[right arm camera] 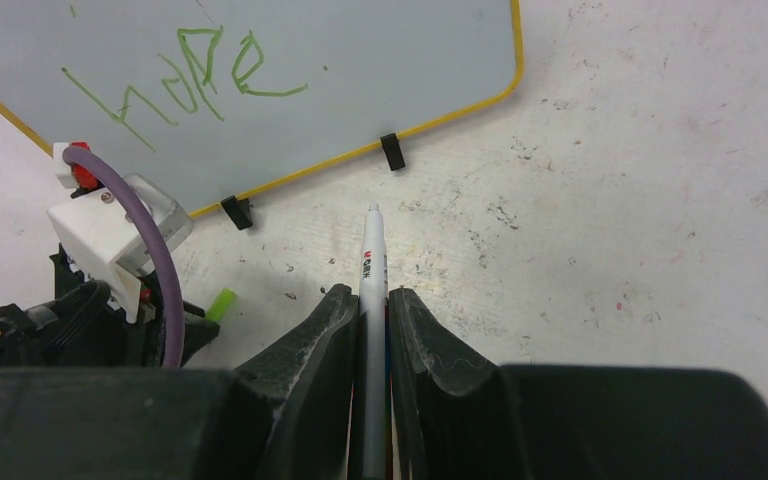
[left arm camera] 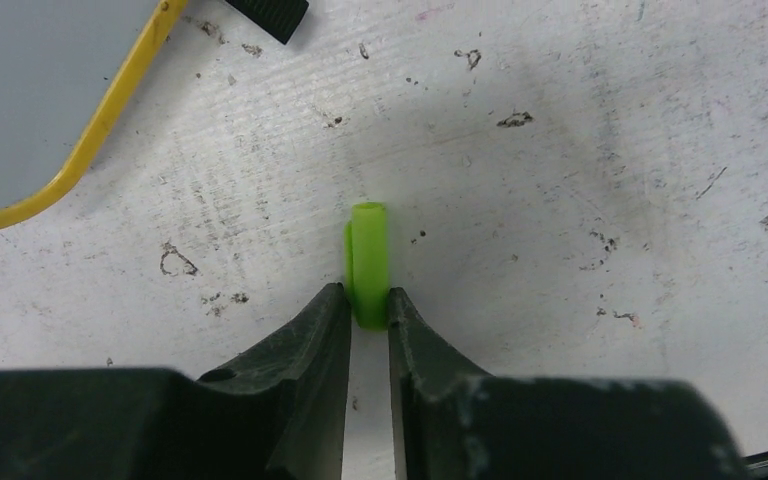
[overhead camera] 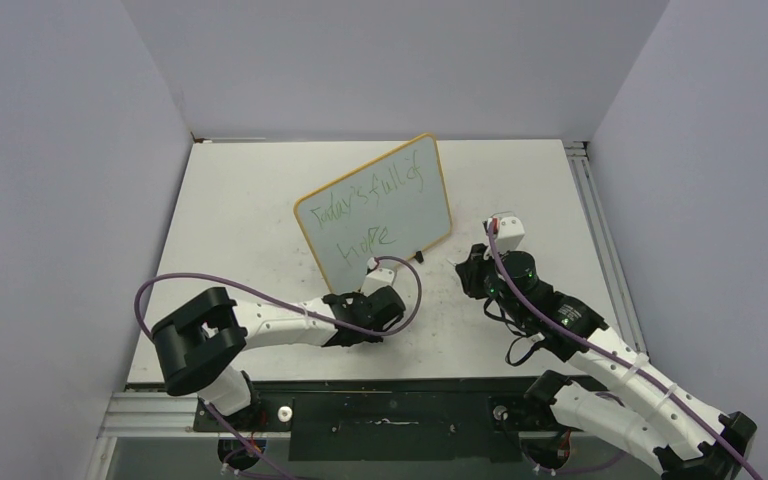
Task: Write a sentence on the whiteboard
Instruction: Close the whiteboard marker at the center of the board.
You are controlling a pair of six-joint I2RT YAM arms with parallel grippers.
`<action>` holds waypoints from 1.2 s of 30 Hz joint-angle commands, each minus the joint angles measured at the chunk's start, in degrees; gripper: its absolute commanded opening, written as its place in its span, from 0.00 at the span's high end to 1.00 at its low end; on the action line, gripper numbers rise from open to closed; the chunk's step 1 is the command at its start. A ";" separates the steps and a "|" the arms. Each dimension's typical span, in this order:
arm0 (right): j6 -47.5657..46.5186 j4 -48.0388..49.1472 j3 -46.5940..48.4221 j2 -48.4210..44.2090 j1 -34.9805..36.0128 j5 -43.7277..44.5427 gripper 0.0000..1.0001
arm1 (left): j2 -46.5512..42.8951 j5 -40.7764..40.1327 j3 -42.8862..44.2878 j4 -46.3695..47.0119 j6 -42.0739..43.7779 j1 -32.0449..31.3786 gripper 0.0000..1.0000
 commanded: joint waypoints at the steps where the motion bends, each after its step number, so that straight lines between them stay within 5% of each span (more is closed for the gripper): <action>1: 0.23 2.52 -0.49 0.29 -0.18 -1.57 0.88 | 0.49 2.11 -0.86 3.66 2.46 1.07 0.89; 4: 0.10 2.62 -0.36 0.84 -0.27 -2.58 0.88 | 0.40 1.99 -1.37 3.48 3.87 1.04 1.00; 11: -5.20 2.08 0.46 5.40 -3.03 -11.51 0.92 | -13.18 -2.55 -8.50 8.58 8.44 -0.45 1.00; 16: -6.24 3.13 0.69 7.51 -13.19 -30.48 0.94 | -23.57 3.65 -10.26 9.96 16.16 0.13 1.00; 23: -3.25 7.70 0.55 9.50 -28.52 -61.61 0.93 | -32.78 20.46 0.88 -5.37 24.76 1.19 1.00; 30: 1.91 16.19 -1.42 9.78 -27.73 -72.52 0.91 | -41.76 30.59 -1.56 -5.88 39.16 4.46 1.00; 36: 0.28 15.55 -0.21 11.65 -17.65 -71.77 0.91 | -42.01 36.65 -2.48 -5.66 41.88 5.76 1.00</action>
